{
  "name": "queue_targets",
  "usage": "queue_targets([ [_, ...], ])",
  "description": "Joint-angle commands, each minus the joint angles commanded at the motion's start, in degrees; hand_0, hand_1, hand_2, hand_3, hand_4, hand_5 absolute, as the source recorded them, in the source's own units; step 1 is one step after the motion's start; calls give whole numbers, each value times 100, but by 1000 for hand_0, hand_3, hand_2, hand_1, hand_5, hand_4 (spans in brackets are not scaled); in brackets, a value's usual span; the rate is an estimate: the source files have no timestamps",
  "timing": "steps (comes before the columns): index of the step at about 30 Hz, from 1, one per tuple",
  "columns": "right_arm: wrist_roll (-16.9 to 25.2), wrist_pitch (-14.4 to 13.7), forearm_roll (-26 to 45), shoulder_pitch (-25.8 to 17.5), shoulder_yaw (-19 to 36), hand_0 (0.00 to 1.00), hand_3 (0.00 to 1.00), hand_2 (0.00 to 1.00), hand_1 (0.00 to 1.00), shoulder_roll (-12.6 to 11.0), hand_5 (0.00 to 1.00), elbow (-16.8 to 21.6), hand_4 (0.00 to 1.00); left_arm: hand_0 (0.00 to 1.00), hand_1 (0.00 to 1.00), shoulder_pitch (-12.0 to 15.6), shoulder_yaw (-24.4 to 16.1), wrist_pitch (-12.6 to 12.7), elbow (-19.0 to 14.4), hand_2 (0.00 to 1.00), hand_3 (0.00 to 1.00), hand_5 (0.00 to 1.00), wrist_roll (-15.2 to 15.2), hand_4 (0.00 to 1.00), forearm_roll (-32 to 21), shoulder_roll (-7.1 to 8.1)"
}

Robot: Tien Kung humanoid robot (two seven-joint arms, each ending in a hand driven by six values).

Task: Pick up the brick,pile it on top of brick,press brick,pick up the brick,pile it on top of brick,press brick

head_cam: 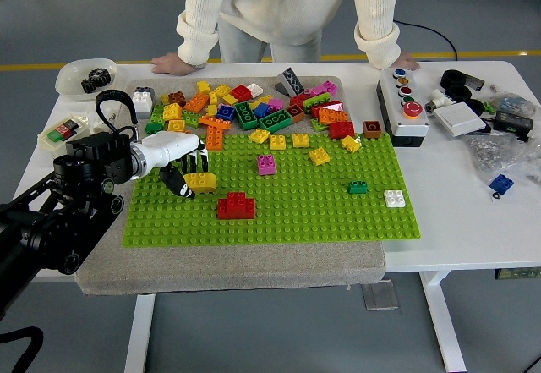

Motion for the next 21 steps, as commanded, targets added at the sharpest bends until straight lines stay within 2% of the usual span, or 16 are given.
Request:
queue_targets([
  [8, 0, 0, 3, 5, 11, 743, 594, 719, 651, -1, 326, 0, 815, 531, 446, -16, -24, -87, 27, 462, 520, 2, -19, 952, 0, -1],
  [9, 0, 1, 2, 5, 12, 743, 594, 719, 651, -1, 326, 0, 815, 495, 424, -19, -26, -87, 26, 442, 491, 2, -20, 898, 0, -2],
  [15, 5, 3, 5, 8, 10, 742, 594, 719, 651, 1, 328, 0, 816, 492, 417, -40, -44, -92, 23, 434, 479, 2, -24, 879, 0, -3],
  [21, 3, 4, -3, 2, 17, 743, 594, 718, 652, 1, 328, 0, 816, 491, 414, -60, -59, -93, 15, 430, 477, 2, -28, 896, 0, 0],
])
